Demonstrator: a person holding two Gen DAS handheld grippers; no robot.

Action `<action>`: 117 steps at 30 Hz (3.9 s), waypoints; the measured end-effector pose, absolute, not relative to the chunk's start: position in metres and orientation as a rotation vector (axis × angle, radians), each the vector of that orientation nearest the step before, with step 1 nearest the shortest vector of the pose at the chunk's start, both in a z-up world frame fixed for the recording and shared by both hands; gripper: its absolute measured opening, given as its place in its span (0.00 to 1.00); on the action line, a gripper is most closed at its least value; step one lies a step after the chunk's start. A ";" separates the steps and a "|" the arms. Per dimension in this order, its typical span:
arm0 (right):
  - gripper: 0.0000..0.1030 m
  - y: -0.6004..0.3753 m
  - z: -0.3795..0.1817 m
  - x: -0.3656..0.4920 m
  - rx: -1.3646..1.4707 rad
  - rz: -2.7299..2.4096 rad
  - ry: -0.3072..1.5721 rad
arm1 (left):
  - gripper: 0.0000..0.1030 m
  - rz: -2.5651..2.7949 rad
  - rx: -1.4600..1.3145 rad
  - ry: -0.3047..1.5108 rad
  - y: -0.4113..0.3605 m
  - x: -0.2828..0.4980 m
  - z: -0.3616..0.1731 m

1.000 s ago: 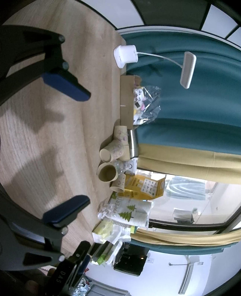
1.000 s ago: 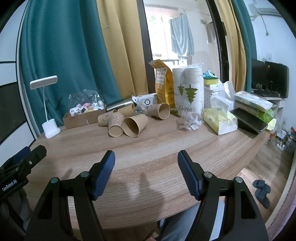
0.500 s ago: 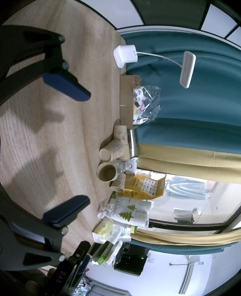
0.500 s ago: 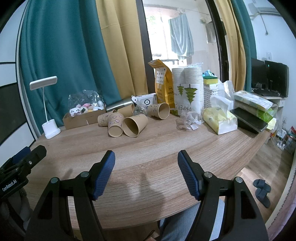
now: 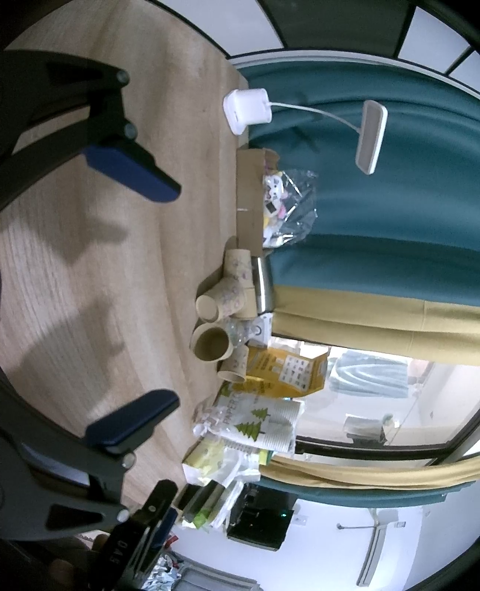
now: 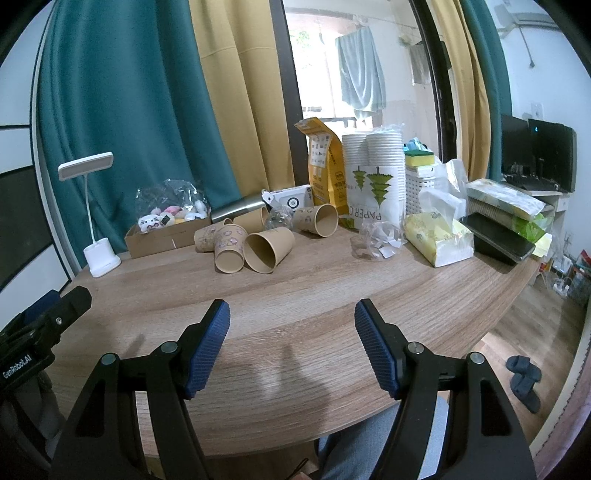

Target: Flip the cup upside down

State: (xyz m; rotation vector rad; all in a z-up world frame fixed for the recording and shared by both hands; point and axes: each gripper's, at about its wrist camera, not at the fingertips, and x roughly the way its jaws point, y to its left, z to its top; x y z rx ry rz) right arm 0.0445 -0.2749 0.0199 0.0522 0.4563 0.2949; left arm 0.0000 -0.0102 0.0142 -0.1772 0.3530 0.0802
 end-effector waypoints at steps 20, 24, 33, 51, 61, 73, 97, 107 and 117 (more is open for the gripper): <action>0.71 -0.276 0.019 0.046 0.057 0.293 0.457 | 0.99 0.082 -0.173 0.349 -0.012 0.000 0.014; 0.71 -0.277 0.018 0.045 0.058 0.294 0.458 | 0.99 0.082 -0.173 0.350 -0.012 0.001 0.015; 0.71 -0.278 0.018 0.046 0.063 0.295 0.462 | 0.99 0.081 -0.171 0.360 -0.013 0.003 0.014; 0.71 -0.310 -0.001 0.120 0.186 0.323 0.583 | 0.99 -0.046 -0.285 0.751 -0.015 0.123 0.005; 0.71 -0.334 0.004 0.205 0.274 0.349 0.720 | 0.99 -0.096 -0.261 0.822 -0.054 0.218 0.059; 0.71 -0.371 0.013 0.271 0.395 0.182 0.663 | 0.99 -0.043 -0.205 0.932 -0.113 0.365 0.055; 0.71 -0.426 0.006 0.293 0.409 -0.032 0.571 | 0.99 0.115 -0.321 1.031 -0.143 0.504 -0.018; 0.71 -0.436 0.009 0.280 0.419 -0.032 0.547 | 0.86 0.160 -0.278 1.063 -0.155 0.515 -0.029; 0.71 -0.443 0.009 0.275 0.407 -0.038 0.537 | 0.85 0.146 -0.240 1.151 -0.163 0.526 -0.052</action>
